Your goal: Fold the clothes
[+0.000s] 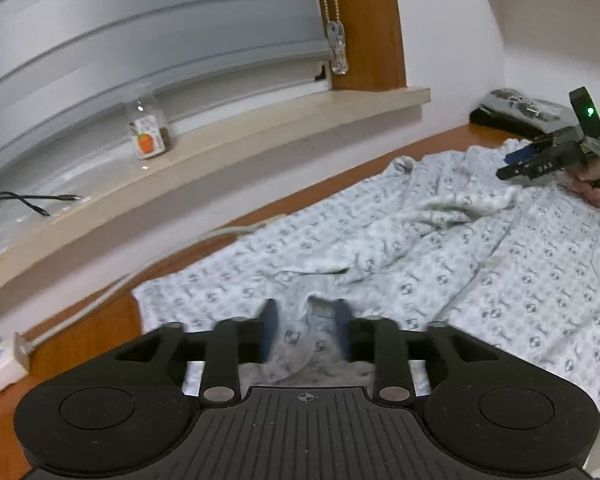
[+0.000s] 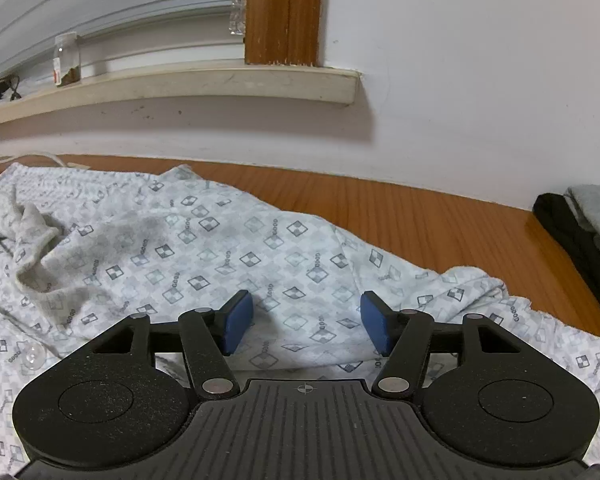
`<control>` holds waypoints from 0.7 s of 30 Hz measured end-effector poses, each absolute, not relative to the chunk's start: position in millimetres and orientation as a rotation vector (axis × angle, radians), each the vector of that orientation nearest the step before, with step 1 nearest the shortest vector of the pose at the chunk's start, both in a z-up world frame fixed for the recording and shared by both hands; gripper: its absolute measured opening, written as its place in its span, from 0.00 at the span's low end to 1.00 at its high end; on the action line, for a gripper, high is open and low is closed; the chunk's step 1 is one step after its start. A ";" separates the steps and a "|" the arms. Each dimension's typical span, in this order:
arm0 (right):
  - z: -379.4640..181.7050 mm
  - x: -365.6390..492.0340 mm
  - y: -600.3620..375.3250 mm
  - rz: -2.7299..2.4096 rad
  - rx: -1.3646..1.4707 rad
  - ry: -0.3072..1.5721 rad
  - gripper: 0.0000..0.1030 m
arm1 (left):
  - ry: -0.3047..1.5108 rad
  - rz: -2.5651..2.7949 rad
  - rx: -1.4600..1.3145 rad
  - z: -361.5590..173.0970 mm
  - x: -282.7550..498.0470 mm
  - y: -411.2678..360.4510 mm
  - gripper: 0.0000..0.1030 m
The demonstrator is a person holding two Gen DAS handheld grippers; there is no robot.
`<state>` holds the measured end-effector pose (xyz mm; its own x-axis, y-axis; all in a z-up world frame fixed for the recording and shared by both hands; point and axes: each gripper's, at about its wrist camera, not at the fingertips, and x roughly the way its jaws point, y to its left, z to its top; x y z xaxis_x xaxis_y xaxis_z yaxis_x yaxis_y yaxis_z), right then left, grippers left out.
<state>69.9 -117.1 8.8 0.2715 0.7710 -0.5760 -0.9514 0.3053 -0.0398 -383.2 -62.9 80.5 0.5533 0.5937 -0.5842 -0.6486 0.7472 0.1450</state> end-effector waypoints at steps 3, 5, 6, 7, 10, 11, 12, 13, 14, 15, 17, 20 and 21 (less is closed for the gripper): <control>8.7 69.8 -117.4 1.206 -0.419 0.505 0.58 | 0.626 0.753 -0.103 88.9 -384.0 -49.0 0.54; 8.6 70.2 -117.8 1.206 -0.419 0.505 0.59 | 0.633 0.746 -0.115 89.2 -378.9 -34.4 0.57; 8.9 70.5 -118.0 1.205 -0.419 0.506 0.60 | 0.645 0.740 -0.128 87.6 -376.0 -25.8 0.57; 8.9 70.8 -118.1 1.203 -0.418 0.508 0.61 | 0.657 0.734 -0.141 85.9 -373.1 -17.3 0.57; 9.1 72.1 -118.3 1.202 -0.411 0.516 0.62 | 0.741 0.688 -0.178 69.7 -362.4 6.1 0.58; 9.3 72.2 -118.5 1.202 -0.411 0.516 0.62 | 0.763 0.675 -0.191 63.1 -360.1 12.3 0.58; 9.5 72.0 -118.7 1.201 -0.412 0.515 0.62 | 0.788 0.655 -0.216 56.5 -358.2 18.7 0.56; 9.6 71.9 -118.7 1.201 -0.413 0.515 0.62 | 0.797 0.645 -0.232 51.4 -357.8 23.0 0.54; 9.8 71.8 -118.6 1.201 -0.413 0.514 0.62 | 0.793 0.638 -0.240 49.7 -357.8 24.3 0.51; 9.9 71.9 -118.6 1.201 -0.413 0.515 0.62 | 0.786 0.632 -0.246 48.7 -357.8 24.9 0.49; 10.0 72.0 -118.6 1.201 -0.411 0.516 0.62 | 0.780 0.619 -0.245 47.6 -356.4 24.6 0.37; 10.3 71.7 -118.5 1.200 -0.411 0.516 0.62 | 0.787 0.603 -0.206 47.8 -350.9 19.8 0.10; 10.4 71.5 -118.4 1.200 -0.411 0.516 0.62 | 0.787 0.630 -0.174 49.9 -347.7 17.8 0.04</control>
<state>71.5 -118.4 10.4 0.2719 0.7679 -0.5800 -0.9491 0.3136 -0.0297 -347.7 17.8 49.9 0.5342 0.4632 -0.7072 -0.5889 0.8041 0.0818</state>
